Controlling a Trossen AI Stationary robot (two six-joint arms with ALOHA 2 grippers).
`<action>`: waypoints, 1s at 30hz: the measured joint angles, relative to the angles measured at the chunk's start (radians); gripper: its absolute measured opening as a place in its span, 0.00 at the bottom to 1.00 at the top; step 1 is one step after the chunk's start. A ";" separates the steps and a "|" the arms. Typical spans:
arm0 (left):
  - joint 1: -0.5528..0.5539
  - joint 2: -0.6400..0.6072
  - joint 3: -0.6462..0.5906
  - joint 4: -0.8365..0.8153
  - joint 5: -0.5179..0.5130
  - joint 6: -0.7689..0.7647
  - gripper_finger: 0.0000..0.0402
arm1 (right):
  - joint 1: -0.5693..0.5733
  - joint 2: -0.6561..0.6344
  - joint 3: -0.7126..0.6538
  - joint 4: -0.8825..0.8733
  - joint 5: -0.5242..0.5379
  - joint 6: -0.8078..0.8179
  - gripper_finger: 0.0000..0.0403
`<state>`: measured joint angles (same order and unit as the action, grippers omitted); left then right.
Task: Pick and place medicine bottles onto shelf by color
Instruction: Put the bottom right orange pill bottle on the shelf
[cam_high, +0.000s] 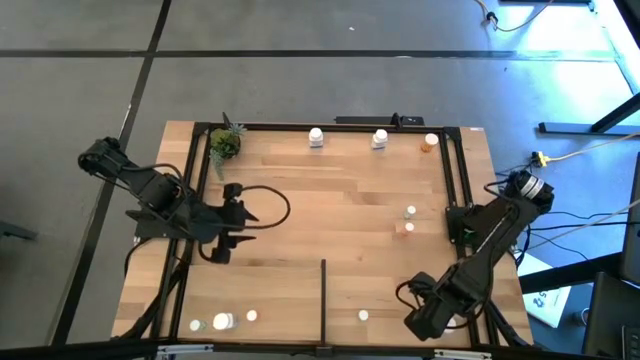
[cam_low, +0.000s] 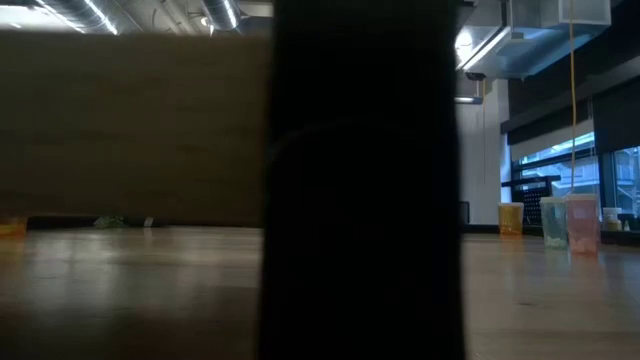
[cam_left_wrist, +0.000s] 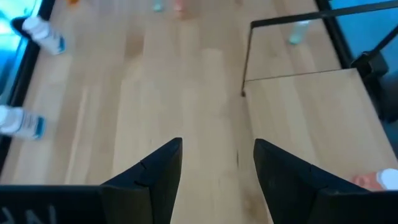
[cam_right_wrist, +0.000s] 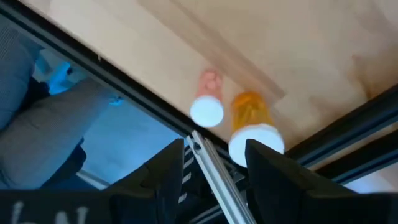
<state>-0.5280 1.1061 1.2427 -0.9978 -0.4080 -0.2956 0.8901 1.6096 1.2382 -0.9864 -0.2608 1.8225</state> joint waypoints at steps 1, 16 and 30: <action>0.003 0.003 0.000 0.013 0.006 0.021 0.48 | 0.004 0.000 -0.006 0.000 -0.004 0.000 0.43; 0.005 0.002 0.000 0.058 0.043 0.143 0.48 | 0.086 0.000 -0.016 0.055 0.045 0.005 0.43; 0.005 0.002 0.000 0.144 0.111 0.202 0.48 | 0.106 0.000 -0.016 0.055 0.058 -0.002 0.43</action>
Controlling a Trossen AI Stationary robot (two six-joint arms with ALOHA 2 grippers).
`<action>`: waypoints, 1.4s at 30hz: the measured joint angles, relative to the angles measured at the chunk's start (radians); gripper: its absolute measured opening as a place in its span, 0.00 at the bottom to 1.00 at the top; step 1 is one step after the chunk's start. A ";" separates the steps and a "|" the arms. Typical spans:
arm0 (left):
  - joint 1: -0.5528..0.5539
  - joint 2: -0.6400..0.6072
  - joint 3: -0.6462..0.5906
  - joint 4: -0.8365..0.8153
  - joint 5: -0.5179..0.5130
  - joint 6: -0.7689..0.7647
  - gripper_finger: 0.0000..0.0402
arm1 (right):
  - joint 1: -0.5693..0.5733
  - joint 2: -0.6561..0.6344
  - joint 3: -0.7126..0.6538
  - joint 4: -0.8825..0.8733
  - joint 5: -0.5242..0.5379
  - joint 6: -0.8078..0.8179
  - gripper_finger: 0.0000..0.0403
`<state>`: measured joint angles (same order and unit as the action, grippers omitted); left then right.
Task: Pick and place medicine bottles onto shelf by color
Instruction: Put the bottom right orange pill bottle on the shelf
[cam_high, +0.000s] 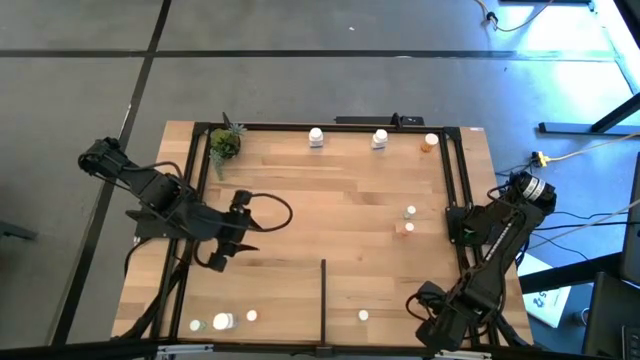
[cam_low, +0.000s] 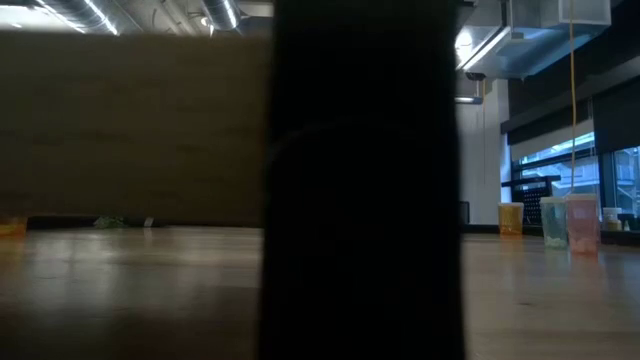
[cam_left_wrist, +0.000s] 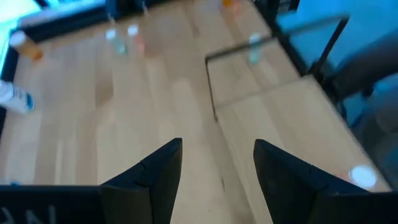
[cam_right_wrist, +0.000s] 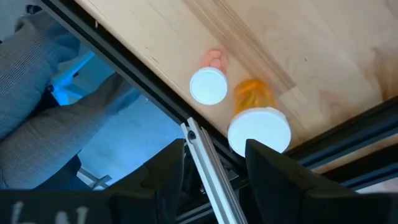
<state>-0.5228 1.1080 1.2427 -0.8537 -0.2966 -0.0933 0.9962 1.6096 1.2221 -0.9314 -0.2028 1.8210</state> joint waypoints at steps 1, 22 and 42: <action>0.000 0.000 0.000 0.027 0.000 0.008 0.48 | 0.001 0.000 0.000 0.000 0.000 0.000 0.43; -0.004 0.006 0.000 0.099 0.026 0.071 0.48 | 0.000 0.000 0.000 0.000 0.026 -0.073 0.43; -0.004 0.006 0.000 0.099 0.024 0.071 0.48 | 0.010 0.000 0.000 0.000 0.054 -0.074 0.43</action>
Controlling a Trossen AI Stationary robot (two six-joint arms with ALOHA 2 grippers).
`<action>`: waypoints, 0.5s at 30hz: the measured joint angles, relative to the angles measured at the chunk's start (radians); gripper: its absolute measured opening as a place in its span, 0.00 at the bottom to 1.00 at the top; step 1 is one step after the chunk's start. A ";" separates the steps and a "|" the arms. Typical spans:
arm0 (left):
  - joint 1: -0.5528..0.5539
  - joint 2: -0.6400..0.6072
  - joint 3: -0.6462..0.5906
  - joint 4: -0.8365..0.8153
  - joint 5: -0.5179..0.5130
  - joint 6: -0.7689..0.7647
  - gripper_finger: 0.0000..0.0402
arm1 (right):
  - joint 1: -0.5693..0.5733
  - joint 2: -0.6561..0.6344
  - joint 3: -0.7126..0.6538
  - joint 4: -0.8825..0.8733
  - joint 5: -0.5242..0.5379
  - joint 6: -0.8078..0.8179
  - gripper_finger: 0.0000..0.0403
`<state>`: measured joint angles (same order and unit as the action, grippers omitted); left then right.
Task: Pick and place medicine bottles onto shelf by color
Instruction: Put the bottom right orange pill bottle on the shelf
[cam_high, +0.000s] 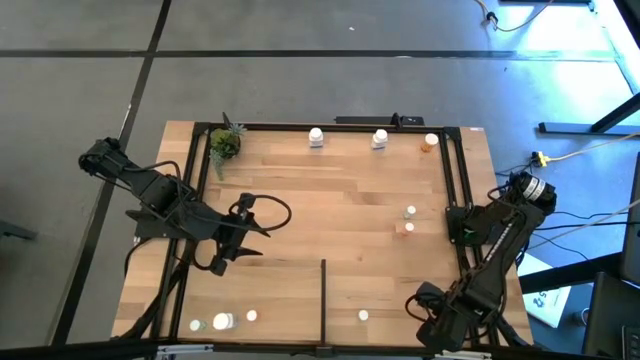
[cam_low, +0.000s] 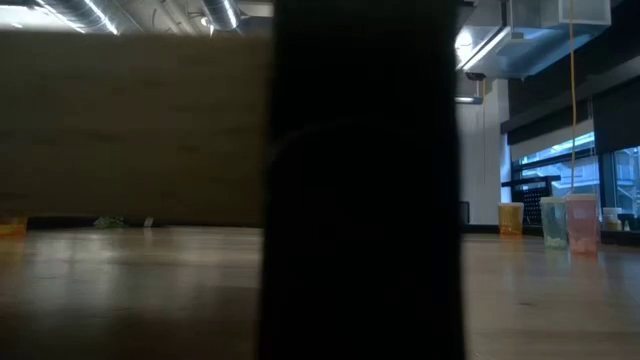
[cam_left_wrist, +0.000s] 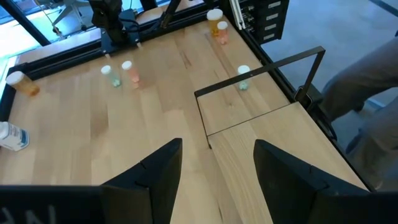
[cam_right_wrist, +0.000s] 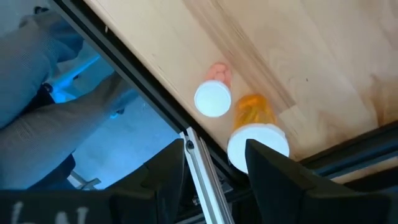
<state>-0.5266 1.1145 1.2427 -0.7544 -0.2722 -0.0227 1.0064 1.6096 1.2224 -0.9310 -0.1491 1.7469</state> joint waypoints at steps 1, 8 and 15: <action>0.000 0.000 0.000 0.000 0.000 0.000 0.48 | 0.003 0.000 0.000 0.000 0.003 0.002 0.43; 0.000 0.000 0.000 0.000 0.000 0.000 0.48 | 0.027 0.002 0.000 0.011 0.007 0.003 0.43; 0.000 0.000 0.000 0.000 0.000 0.000 0.48 | 0.055 0.003 0.000 0.030 -0.002 0.024 0.43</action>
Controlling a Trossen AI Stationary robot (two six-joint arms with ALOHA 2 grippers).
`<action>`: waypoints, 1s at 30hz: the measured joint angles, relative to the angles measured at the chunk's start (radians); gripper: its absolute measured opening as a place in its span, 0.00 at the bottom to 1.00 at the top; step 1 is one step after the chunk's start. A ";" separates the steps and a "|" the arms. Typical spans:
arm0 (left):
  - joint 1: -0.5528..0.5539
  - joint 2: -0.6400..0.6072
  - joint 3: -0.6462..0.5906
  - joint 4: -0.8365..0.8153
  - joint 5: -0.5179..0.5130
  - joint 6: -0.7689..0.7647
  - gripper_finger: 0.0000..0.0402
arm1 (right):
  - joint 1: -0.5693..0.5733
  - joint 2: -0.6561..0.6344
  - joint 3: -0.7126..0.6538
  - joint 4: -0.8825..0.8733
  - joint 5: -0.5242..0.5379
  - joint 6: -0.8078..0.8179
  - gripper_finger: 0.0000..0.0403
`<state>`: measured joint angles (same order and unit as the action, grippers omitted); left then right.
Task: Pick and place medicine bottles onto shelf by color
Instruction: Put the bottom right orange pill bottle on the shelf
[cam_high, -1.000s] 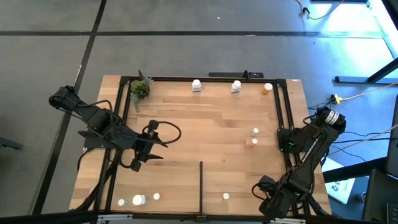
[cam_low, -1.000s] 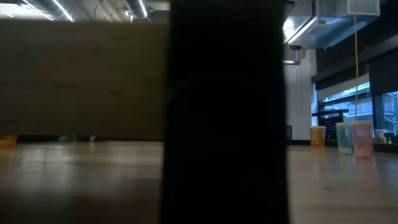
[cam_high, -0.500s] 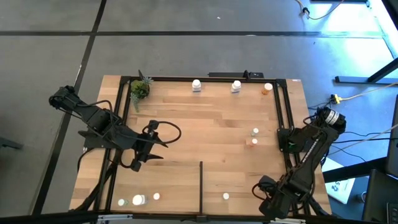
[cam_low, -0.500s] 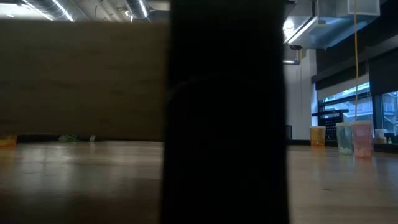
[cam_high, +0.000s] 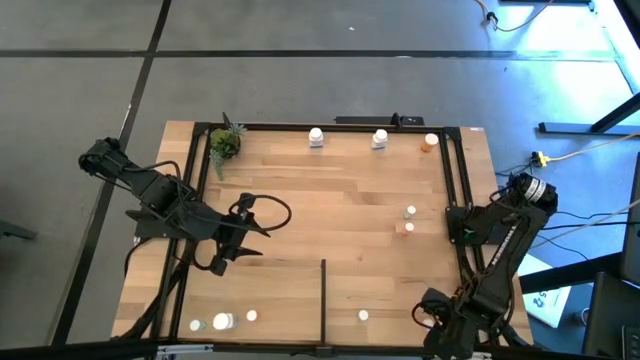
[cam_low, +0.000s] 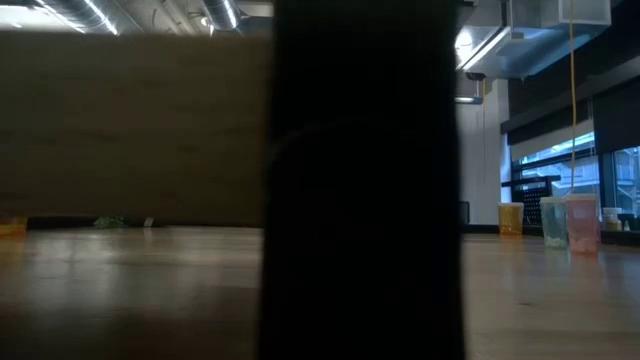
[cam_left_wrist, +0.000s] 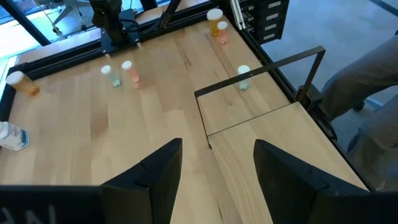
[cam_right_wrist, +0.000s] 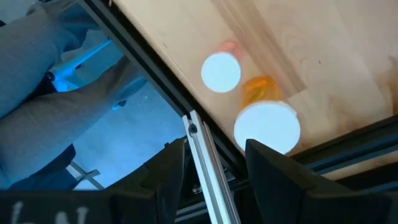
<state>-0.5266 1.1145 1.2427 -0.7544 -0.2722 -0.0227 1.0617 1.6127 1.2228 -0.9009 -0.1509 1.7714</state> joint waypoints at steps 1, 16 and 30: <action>0.000 0.000 0.000 0.000 0.000 0.000 0.48 | 0.005 0.000 0.000 0.000 0.001 0.003 0.43; 0.000 0.000 0.000 0.000 0.000 0.000 0.48 | 0.027 0.001 0.000 -0.007 0.027 -0.001 0.69; 0.000 0.000 0.000 0.000 0.000 0.000 0.48 | 0.099 0.017 0.000 -0.051 0.092 0.000 0.84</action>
<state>-0.5266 1.1145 1.2427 -0.7544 -0.2722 -0.0223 1.1610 1.6297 1.2232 -0.9518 -0.0587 1.7718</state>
